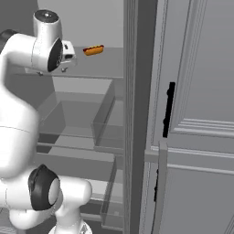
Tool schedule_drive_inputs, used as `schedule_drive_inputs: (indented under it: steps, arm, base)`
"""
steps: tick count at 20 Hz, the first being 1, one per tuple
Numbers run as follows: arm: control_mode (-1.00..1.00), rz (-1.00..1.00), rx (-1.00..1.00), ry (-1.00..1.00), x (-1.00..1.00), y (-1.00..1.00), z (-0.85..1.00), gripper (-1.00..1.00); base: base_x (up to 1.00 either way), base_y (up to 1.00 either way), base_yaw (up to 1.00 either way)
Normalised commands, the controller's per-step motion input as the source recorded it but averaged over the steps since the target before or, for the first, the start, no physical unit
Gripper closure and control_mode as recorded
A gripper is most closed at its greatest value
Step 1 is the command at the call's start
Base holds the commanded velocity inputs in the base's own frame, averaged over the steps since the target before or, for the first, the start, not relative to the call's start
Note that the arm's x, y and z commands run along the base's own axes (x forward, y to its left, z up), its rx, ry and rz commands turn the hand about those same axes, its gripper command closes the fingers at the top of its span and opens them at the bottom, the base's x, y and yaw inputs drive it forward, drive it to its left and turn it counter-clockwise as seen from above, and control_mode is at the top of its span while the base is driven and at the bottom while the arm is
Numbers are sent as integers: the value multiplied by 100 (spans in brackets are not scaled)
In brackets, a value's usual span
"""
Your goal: Grab a lemon wedge from the fridge and one ice cube from the ice bowl, and put them in the glass of lemonade.
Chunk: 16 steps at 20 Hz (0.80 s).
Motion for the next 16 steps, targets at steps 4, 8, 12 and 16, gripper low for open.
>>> schedule_drive_inputs:
  steps: [4, 8, 12, 16]
  arm:
    - [-100, 8, -13, 20, 26, 30, 0, -100]
    - [-100, 0, -2, -12, 0, 14, -1, -100]
    - [-100, 0, 0, -26, 3, 0, 0, -100]
    - [-100, 0, 0, -13, 48, 0, 0, -100]
  base:
    - [0, 0, 0]
    - [0, 0, 0]
    - [0, 0, 0]
    - [0, 0, 0]
